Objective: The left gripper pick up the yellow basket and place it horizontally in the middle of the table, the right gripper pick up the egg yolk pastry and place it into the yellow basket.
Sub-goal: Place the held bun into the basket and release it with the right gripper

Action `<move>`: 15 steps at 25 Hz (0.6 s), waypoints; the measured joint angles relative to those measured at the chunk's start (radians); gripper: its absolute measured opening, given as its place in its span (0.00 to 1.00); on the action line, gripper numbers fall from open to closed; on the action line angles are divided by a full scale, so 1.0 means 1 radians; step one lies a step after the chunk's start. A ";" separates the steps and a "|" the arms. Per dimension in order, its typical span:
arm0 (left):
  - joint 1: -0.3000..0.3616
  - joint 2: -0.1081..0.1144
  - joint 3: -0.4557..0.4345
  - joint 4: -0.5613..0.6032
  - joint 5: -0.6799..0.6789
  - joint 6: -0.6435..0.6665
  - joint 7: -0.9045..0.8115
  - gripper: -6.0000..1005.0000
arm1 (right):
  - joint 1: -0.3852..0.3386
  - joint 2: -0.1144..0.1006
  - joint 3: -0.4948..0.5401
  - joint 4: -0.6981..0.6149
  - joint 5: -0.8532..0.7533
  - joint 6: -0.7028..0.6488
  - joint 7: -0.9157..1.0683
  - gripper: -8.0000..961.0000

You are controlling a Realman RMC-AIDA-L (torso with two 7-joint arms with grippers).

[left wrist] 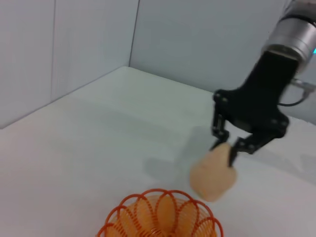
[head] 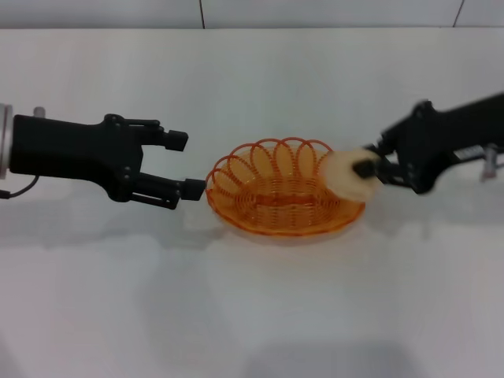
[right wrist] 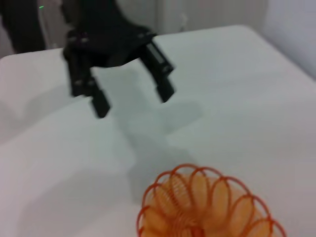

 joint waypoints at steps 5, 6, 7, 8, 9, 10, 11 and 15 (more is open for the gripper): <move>0.024 0.005 -0.006 0.000 -0.007 0.002 0.004 0.88 | 0.053 0.001 -0.060 0.059 -0.002 0.084 -0.001 0.13; 0.028 0.007 -0.006 0.000 -0.010 0.003 0.004 0.88 | 0.065 0.002 -0.074 0.069 -0.002 0.100 -0.001 0.13; 0.031 0.009 -0.006 0.000 -0.011 0.003 0.004 0.88 | 0.078 0.002 -0.088 0.082 -0.002 0.116 -0.002 0.13; 0.034 0.010 -0.006 0.000 -0.012 0.003 0.006 0.88 | 0.091 0.002 -0.102 0.094 -0.002 0.130 -0.003 0.12; 0.036 0.011 -0.006 0.000 -0.012 0.003 0.008 0.88 | 0.103 0.003 -0.117 0.104 -0.002 0.143 -0.004 0.12; 0.039 0.012 -0.006 0.000 -0.012 0.003 0.011 0.88 | 0.112 0.004 -0.129 0.111 -0.002 0.153 -0.005 0.11; 0.040 0.012 -0.006 0.000 -0.012 0.003 0.013 0.88 | 0.121 0.004 -0.143 0.119 -0.001 0.167 -0.005 0.11; 0.042 0.013 -0.006 0.001 -0.012 0.003 0.022 0.88 | 0.145 0.006 -0.182 0.148 -0.001 0.210 -0.005 0.09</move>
